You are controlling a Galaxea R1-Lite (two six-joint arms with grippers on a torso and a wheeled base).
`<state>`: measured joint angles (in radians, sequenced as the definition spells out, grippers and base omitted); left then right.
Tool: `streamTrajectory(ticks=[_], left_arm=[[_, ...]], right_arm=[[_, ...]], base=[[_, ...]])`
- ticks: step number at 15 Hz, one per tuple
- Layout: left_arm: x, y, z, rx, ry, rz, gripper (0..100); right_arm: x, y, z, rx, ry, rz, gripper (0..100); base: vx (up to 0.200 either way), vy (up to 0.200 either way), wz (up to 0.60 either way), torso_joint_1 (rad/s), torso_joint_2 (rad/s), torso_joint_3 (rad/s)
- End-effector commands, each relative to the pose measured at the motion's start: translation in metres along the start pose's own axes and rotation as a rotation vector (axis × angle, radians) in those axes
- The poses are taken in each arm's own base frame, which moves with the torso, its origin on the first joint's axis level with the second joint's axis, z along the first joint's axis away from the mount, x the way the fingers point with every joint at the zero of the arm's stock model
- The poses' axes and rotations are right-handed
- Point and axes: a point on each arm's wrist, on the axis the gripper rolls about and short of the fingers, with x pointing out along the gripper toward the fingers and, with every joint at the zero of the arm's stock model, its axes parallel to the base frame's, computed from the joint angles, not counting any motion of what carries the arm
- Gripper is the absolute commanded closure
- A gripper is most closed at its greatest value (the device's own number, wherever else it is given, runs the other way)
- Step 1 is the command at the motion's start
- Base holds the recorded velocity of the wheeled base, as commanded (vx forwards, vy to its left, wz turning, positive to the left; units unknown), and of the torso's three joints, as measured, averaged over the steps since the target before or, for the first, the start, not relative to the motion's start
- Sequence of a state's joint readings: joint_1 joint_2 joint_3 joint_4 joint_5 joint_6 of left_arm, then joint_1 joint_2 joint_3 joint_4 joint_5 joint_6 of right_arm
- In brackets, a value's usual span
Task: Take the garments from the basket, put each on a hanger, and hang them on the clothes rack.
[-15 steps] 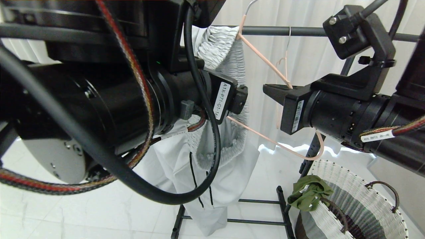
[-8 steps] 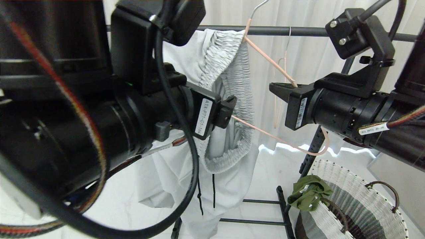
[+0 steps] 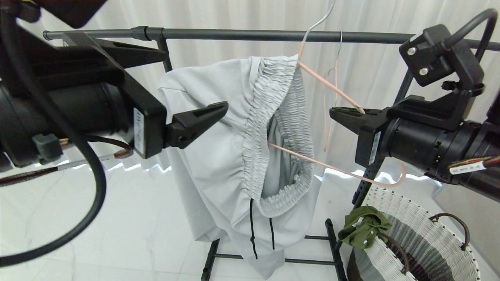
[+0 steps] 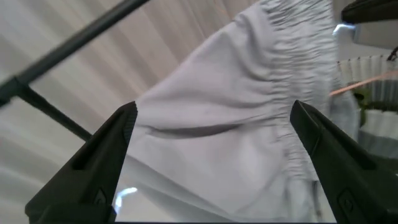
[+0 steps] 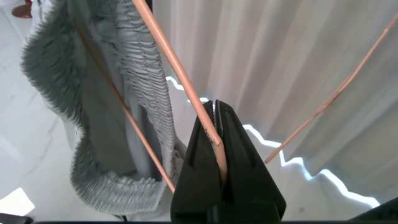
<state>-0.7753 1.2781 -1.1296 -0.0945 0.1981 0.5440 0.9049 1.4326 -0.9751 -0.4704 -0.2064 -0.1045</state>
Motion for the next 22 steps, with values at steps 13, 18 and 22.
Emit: streamTrajectory(ticks=[13, 18, 22], left_arm=[[0.049, 0.023, -0.026, 0.307, -0.01, -0.034, 0], [0.049, 0.023, -0.026, 0.307, -0.012, -0.036, 0], [0.049, 0.022, -0.027, 0.307, -0.018, -0.048, 100]], right_arm=[[-0.015, 0.021, 0.004, -0.119, -0.03, 0.124, 100], [-0.015, 0.021, 0.003, -0.151, -0.036, 0.149, 100], [-0.015, 0.021, 0.004, -0.154, -0.038, 0.15, 100]], base=[[0.0, 0.0, 0.0, 0.0, 0.0, 0.0], [0.0, 0.0, 0.0, 0.0, 0.0, 0.0], [0.0, 0.0, 0.0, 0.0, 0.0, 0.0]])
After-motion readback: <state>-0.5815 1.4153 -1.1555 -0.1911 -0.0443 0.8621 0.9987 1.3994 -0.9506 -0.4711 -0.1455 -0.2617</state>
